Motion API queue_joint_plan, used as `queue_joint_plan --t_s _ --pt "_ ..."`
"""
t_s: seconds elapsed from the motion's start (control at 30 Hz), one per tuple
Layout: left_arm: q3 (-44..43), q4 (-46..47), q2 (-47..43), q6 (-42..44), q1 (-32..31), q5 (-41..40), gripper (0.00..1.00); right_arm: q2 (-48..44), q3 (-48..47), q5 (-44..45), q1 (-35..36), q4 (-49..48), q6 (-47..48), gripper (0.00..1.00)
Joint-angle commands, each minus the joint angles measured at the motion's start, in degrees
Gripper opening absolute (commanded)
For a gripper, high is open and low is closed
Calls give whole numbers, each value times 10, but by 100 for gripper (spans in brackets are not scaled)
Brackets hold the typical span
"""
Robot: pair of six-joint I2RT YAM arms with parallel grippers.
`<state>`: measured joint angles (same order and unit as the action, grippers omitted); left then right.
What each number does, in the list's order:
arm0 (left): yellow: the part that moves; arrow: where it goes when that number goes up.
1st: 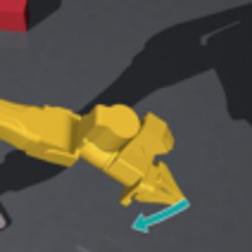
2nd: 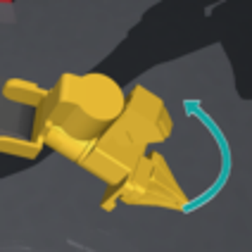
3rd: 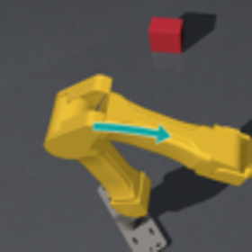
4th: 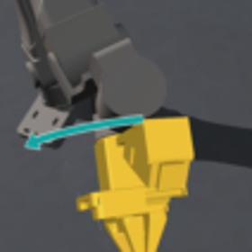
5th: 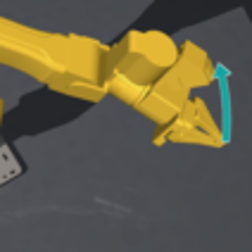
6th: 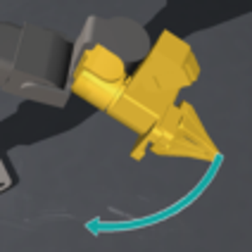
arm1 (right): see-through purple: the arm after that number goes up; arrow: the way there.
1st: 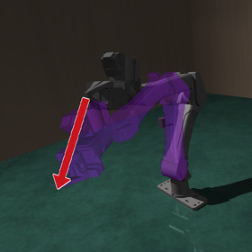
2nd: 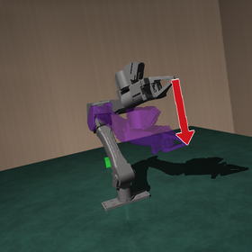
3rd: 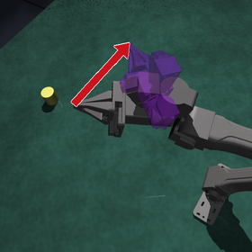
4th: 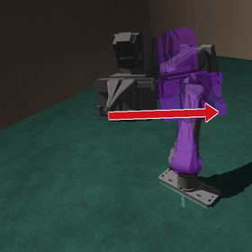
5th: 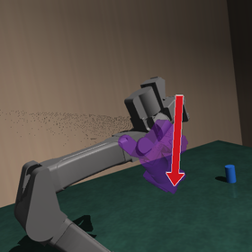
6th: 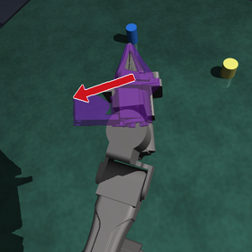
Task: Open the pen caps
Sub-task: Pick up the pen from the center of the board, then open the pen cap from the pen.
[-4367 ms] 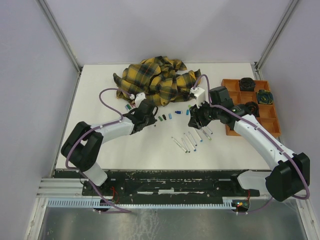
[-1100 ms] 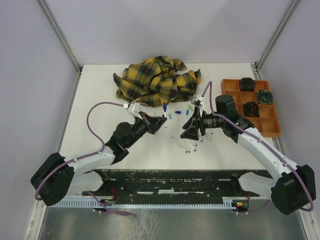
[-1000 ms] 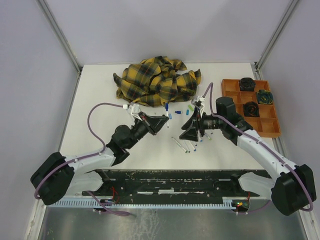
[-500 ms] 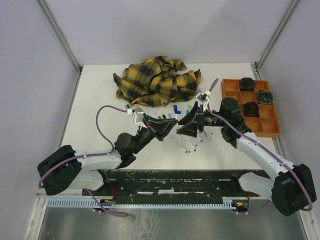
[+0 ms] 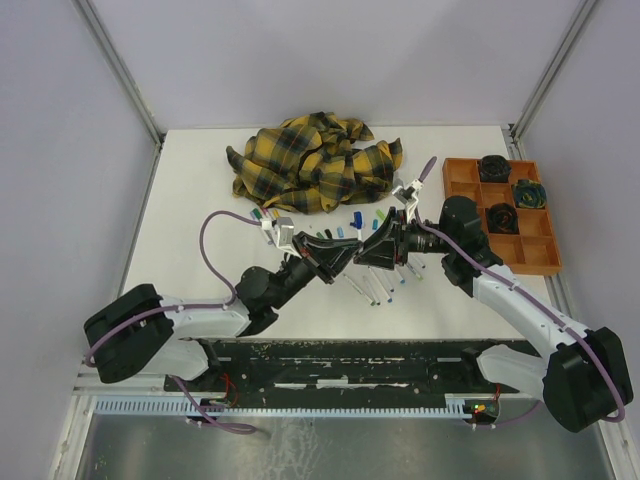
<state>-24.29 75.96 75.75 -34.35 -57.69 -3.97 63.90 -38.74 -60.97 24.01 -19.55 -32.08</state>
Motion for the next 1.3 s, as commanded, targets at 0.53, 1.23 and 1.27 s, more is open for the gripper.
queue_joint_plan --t_s 0.53,1.23,1.27 --pt "-49 -204 -110 14 13 -46 80 -8 -20 -21 4 49 78 0" --pt "-176 -356 -76 -102 130 213 64 -1 -38 -29 5 120 138 0" --pt "-179 -357 -72 -104 130 217 62 -1 -38 -29 5 122 140 0"
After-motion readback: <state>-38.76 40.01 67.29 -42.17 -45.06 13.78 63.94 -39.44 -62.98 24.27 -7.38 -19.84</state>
